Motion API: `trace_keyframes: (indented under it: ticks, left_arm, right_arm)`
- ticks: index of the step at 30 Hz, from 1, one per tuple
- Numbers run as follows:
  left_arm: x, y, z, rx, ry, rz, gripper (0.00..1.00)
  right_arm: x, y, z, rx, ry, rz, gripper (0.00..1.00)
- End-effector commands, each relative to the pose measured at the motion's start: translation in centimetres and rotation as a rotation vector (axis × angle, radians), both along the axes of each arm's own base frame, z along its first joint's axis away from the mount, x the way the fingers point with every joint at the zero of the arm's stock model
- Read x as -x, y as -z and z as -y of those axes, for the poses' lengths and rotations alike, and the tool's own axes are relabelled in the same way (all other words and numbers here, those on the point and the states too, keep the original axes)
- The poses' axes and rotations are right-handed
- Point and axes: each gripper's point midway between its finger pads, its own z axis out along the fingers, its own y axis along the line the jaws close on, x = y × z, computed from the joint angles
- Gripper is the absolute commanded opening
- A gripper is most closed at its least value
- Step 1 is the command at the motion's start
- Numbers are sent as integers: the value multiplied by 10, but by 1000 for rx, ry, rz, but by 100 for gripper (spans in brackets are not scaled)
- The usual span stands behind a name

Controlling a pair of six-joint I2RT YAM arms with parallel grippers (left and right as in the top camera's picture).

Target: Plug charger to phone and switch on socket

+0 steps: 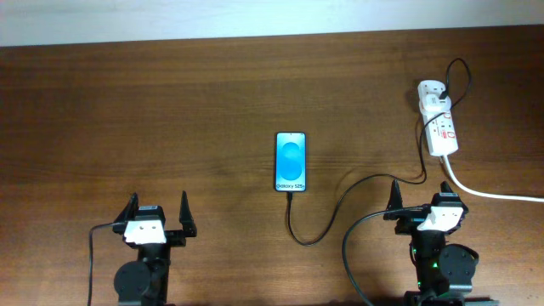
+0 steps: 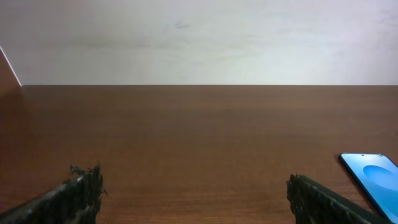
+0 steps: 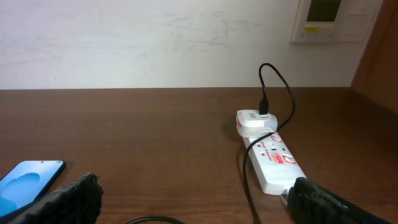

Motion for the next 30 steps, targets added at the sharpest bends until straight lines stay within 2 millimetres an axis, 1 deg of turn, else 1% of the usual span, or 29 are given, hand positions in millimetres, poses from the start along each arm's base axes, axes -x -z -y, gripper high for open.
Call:
trace_keyframes:
  ticks: [1,4,30]
  left_arm:
    - [0,2,0,-20,-1,-2,99]
    - [0,2,0,-20,-1,-2,99]
    - [0,2,0,-20,-1,-2,99]
  right_arm:
    - [0,1,-6,5,-28,1,99]
    - [0,1,-8,6,-37,1,99]
    - [0,1,-7,6,-33,1,99]
